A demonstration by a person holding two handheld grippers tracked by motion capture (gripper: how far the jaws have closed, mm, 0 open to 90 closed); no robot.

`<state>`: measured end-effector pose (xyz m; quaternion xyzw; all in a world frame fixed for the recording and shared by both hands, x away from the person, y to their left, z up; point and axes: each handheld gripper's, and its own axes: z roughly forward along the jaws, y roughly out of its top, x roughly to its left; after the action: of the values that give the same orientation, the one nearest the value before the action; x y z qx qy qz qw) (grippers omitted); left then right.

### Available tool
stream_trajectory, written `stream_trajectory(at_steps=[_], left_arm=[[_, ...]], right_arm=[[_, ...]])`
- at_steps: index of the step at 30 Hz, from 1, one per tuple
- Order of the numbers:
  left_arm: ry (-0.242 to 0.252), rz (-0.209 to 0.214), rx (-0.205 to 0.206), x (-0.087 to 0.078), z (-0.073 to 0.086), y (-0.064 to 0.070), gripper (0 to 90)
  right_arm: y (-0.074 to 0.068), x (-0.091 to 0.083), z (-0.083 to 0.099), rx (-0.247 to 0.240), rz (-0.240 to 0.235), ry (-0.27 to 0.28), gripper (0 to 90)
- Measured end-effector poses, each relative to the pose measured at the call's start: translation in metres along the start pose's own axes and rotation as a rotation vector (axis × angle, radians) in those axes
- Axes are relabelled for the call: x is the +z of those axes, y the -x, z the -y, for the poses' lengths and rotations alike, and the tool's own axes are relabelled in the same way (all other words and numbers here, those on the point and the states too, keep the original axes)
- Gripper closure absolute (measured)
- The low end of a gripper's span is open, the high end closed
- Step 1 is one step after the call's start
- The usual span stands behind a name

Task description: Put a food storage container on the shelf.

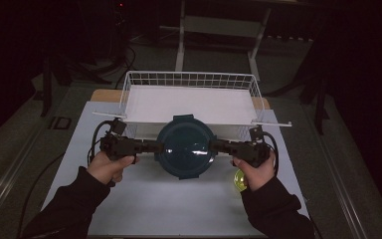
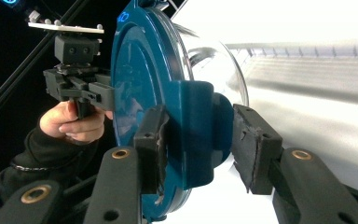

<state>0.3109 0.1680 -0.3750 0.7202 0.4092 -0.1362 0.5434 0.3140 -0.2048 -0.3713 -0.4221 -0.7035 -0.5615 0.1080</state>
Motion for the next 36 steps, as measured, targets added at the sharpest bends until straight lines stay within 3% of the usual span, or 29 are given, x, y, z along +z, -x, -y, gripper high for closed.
stream_trajectory(at_steps=[11,20,29,36], left_arm=[[0.005,-0.017,0.029,0.003,-0.041,0.003,56.7],[0.013,-0.029,0.043,0.011,-0.076,-0.002,56.4],[0.038,-0.032,0.017,0.017,-0.103,-0.012,56.2],[0.062,-0.027,-0.029,0.02,-0.114,-0.021,56.0]], right_arm=[[0.005,-0.006,-0.035,-0.016,0.009,0.043,57.1],[0.014,-0.008,-0.06,-0.001,0.025,0.076,57.0],[0.028,-0.004,-0.077,0.051,0.026,0.088,56.9],[0.034,-0.001,-0.091,0.097,0.03,0.097,56.8]])
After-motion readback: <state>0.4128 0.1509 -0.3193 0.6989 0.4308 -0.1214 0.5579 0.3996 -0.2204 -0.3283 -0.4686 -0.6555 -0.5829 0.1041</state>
